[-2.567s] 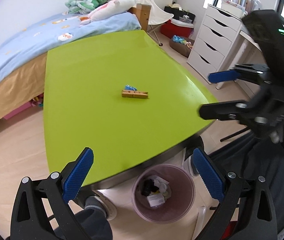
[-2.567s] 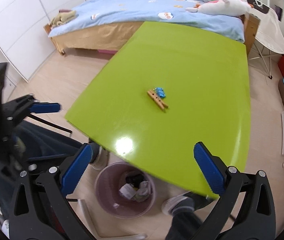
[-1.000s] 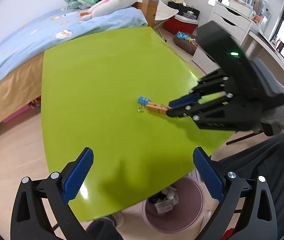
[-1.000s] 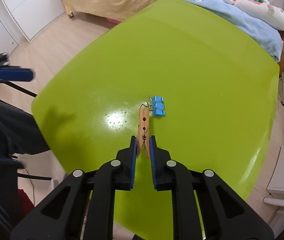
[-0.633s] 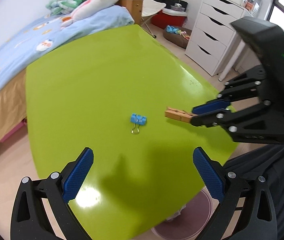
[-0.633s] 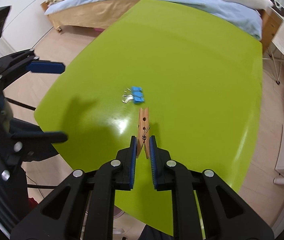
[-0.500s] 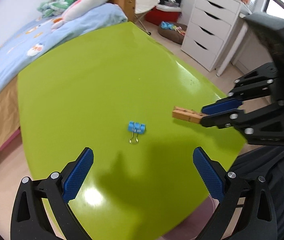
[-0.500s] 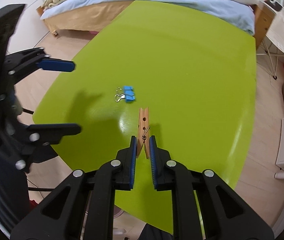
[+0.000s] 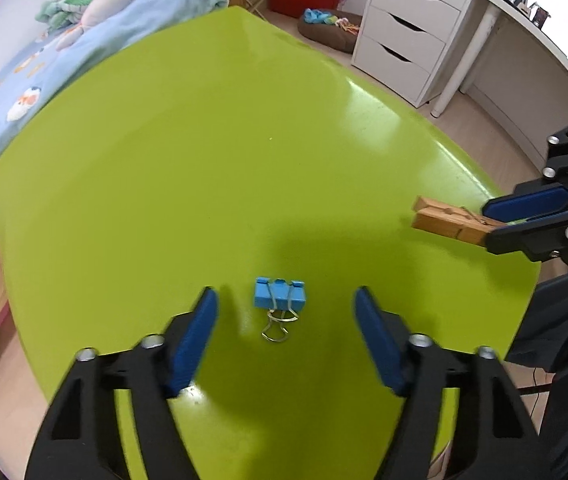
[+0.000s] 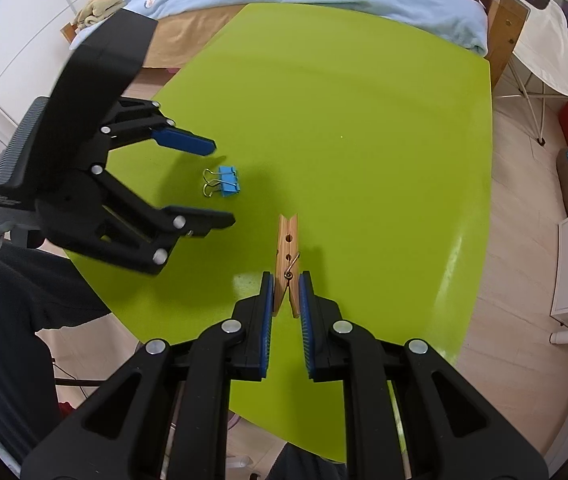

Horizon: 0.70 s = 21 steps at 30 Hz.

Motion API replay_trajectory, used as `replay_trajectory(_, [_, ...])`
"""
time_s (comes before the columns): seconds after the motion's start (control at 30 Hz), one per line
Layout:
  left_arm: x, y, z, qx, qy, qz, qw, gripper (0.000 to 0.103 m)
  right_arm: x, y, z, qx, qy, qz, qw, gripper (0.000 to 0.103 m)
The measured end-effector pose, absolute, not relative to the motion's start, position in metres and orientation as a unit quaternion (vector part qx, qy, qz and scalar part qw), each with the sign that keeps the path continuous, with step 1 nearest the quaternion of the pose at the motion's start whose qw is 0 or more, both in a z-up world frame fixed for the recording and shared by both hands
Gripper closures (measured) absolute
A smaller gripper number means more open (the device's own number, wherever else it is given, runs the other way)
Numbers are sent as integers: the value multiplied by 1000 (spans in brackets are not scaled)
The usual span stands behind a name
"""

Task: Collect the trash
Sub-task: 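Grasp the blue binder clip with the left gripper while the right gripper holds the clothespin, then carry clothespin and clip over the wastebasket and open both grippers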

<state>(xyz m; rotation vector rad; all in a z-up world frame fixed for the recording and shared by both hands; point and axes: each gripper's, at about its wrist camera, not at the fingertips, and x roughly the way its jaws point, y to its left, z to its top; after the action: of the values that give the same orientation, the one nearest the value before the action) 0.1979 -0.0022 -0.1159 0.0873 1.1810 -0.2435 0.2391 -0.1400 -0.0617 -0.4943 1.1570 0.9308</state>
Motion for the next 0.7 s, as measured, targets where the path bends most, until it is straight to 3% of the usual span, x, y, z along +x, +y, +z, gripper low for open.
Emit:
replay_trajectory(0.13, [197,-2,-116,44,552,-107,825,59,241,-139,-64,-222,523,418,709,91])
replay_trajectory(0.2, [196,1,-114,43,552,-100,827,78,241,-138,-64,-223,522,417,710,91])
replay_trajectory(0.7, [155,4,-79,3,528,-64,847,78,209,-139,-47,-215,498,425,724,91])
